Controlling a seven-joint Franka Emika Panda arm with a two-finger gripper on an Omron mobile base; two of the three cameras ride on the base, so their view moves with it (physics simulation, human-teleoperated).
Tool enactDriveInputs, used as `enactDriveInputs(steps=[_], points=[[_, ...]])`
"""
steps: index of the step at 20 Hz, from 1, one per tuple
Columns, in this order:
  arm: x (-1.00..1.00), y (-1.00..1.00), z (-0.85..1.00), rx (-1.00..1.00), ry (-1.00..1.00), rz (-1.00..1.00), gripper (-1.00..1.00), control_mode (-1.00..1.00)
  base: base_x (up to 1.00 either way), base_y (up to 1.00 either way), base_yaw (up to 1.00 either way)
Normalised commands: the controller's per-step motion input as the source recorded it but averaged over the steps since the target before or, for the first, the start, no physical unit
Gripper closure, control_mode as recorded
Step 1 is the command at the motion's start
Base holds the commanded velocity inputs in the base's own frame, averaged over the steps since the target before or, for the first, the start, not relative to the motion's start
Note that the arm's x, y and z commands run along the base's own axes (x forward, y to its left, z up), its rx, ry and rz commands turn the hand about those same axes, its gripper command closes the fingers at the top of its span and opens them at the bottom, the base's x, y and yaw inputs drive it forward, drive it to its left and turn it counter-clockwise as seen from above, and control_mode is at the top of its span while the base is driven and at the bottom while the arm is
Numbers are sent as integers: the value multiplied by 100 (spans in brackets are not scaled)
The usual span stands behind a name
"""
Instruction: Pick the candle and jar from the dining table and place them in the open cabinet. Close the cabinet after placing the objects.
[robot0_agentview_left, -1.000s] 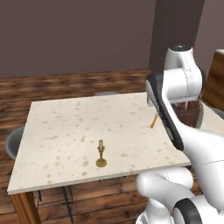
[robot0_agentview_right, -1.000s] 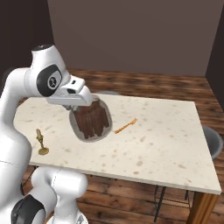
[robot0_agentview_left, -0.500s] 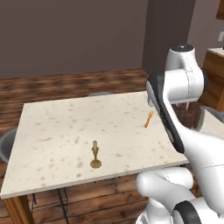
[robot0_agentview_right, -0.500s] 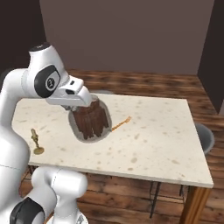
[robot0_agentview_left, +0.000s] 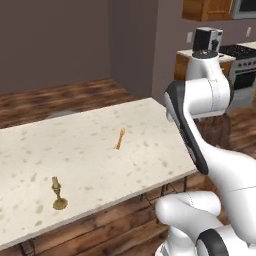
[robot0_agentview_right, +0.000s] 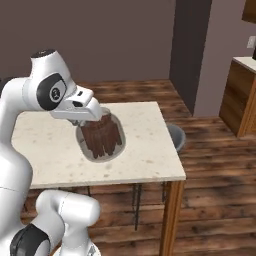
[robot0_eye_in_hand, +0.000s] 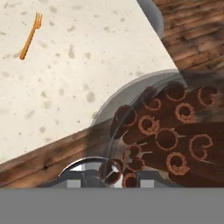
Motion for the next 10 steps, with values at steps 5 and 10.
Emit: enactDriveInputs(steps=[5, 10], points=[[0, 0, 0, 0, 0, 0, 100, 100, -10, -94, -41], [0, 0, 0, 0, 0, 0, 100, 100, -4, -82, -42]])
